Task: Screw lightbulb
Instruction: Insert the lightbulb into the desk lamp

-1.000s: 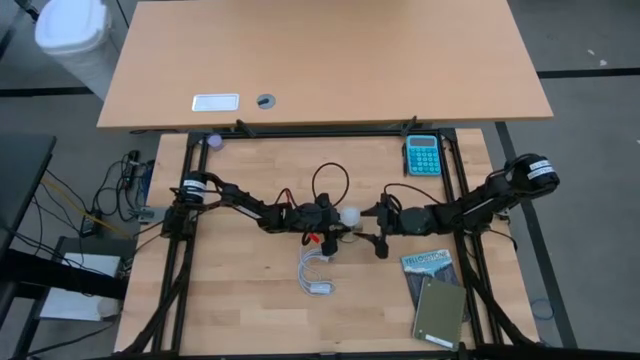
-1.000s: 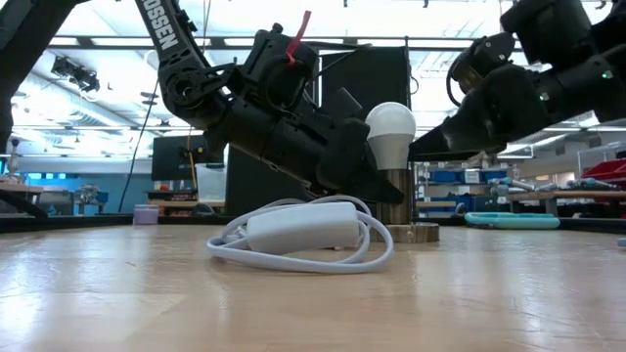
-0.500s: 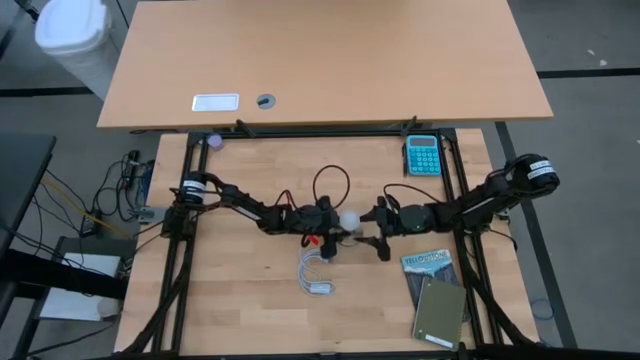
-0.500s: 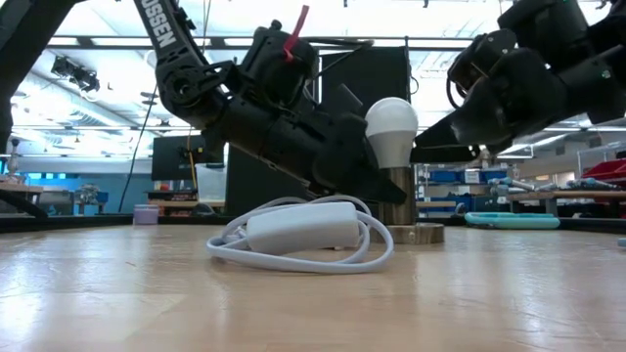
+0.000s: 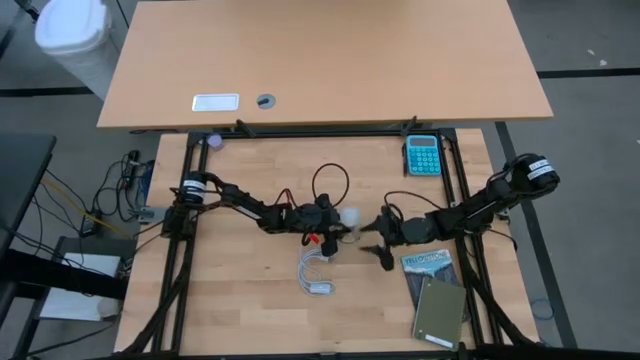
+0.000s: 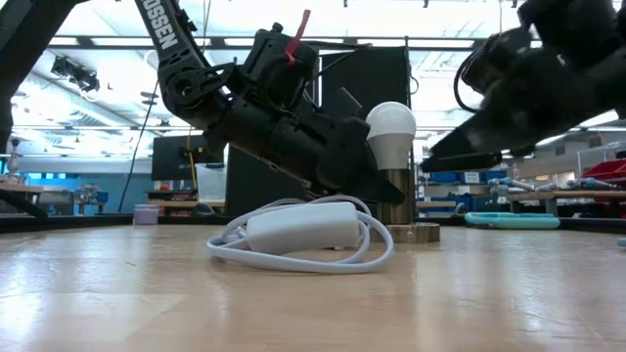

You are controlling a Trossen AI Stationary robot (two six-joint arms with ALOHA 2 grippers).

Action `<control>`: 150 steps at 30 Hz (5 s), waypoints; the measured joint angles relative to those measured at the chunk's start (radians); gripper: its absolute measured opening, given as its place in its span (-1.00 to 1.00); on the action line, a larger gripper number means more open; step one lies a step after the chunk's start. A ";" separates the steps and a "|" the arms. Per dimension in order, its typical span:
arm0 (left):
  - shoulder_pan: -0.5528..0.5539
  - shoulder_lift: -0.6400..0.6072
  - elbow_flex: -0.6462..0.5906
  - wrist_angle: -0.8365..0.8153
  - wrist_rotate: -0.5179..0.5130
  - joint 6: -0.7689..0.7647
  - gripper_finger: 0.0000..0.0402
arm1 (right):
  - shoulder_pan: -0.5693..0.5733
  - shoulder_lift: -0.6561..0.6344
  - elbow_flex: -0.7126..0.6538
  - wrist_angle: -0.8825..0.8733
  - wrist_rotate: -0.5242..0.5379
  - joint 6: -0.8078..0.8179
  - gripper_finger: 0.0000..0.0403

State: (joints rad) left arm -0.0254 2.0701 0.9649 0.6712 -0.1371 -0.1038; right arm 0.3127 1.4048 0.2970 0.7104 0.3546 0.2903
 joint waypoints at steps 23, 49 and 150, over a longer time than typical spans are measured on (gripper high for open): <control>-0.001 0.000 0.000 0.000 0.005 0.002 -0.06 | -0.266 0.000 0.000 0.077 -0.256 -0.223 0.34; -0.001 0.000 0.000 0.010 0.005 0.004 -0.06 | -0.322 0.000 -0.001 0.065 -0.351 -0.237 0.34; -0.001 -0.001 0.000 0.034 -0.008 -0.004 -0.06 | -0.250 0.001 -0.002 0.092 -0.342 -0.179 0.47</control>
State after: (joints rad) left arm -0.0265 2.0690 0.9649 0.7052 -0.1456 -0.1081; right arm 0.0626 1.4055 0.2955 0.8027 0.0130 0.1113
